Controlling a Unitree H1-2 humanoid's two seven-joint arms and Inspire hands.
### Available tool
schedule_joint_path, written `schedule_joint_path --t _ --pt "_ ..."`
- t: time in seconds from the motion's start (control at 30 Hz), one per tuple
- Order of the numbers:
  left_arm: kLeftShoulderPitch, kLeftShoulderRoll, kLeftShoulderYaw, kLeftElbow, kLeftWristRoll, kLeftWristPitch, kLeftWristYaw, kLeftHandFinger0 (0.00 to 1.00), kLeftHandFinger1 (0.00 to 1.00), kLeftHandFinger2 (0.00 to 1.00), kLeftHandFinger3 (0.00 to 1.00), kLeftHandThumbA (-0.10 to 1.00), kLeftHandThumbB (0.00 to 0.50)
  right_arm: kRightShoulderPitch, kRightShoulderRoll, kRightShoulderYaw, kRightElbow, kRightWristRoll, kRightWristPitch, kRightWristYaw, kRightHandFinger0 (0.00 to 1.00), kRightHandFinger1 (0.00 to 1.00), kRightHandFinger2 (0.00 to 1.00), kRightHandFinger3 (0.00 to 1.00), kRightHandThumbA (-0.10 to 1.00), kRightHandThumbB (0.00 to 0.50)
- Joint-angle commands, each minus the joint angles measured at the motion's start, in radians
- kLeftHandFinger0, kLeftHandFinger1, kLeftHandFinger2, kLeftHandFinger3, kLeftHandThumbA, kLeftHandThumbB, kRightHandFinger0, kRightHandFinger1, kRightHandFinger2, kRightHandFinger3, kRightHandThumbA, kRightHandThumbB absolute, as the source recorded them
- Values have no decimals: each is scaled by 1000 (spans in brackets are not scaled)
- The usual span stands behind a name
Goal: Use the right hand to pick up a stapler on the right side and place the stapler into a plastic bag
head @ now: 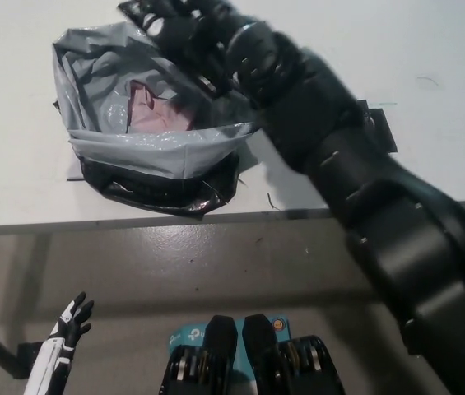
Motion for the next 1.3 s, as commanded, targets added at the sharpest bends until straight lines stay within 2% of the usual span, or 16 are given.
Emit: schedule_joint_path --t 0.0,0.2,0.33,0.4,0.5,0.53,0.63,0.73,0.8,0.87,0.9,0.93,1.0,1.03,1.07,1.27 --pt "-1 10 -7 -47 -7 9 -18 1000 1000 1000 1000 1000 116 -79 11 87 31 -111 -130 -128 0 214 613 680 -100 166" --pt "7 -2 -22 -62 -4 10 -18 1000 1000 1000 1000 1000 166 -40 46 274 95 -244 -149 -255 0 162 497 665 -100 198" --pt "12 -9 -37 -72 -4 9 -19 1000 1000 1000 1000 1000 176 -13 52 415 115 -349 -139 -325 1 253 700 819 -100 186" --pt "13 -10 -46 -73 -3 6 -21 1000 1000 1000 1000 1000 178 1 53 496 124 -407 -132 -362 18 238 629 709 -100 209" --pt "14 -13 -55 -80 -8 5 -23 1000 1000 1000 1000 1000 180 19 46 587 128 -470 -135 -458 0 38 399 388 -100 293" --pt "13 -13 -58 -82 -4 3 -22 1000 1000 1000 1000 1000 160 20 44 632 132 -505 -121 -476 0 4 344 434 -100 320" --pt "11 -10 -60 -89 4 6 -20 1000 1000 1000 1000 1000 160 18 43 709 139 -557 -90 -526 0 0 293 311 -100 310" --pt "6 -9 -64 -97 14 20 -19 1000 1000 1000 1000 1000 206 19 32 808 140 -636 -55 -642 0 0 281 386 -32 345" --pt "4 -8 -68 -97 22 18 -19 1000 1000 1000 1000 1000 217 20 32 831 143 -652 -35 -665 0 0 299 383 52 313" --pt "4 -3 -74 -99 20 21 -27 1000 1000 1000 1000 1000 224 22 33 860 146 -661 -20 -692 0 69 353 344 46 289" --pt "4 -1 -77 -100 21 20 -30 1000 1000 1000 1000 1000 221 24 34 865 148 -658 -23 -693 276 402 673 547 36 279" --pt "3 1 -81 -101 23 19 -34 1000 1000 1000 1000 1000 221 27 34 863 149 -649 -31 -685 637 687 819 690 135 235" --pt "3 3 -84 -103 23 21 -35 1000 1000 1000 1000 1000 221 28 36 860 151 -637 -35 -679 708 689 789 729 206 238" --pt "0 4 -87 -103 26 20 -35 1000 1000 1000 1000 1000 215 27 32 859 152 -633 -34 -664 943 902 1000 1000 465 285" --pt "-4 5 -89 -102 26 20 -36 1000 1000 1000 1000 1000 215 27 30 856 153 -627 -36 -642 1000 1000 1000 1000 569 314" --pt "-10 12 -93 -117 30 37 -34 1000 1000 1000 1000 1000 220 23 20 806 155 -590 -57 -585 1000 1000 1000 1000 582 329"
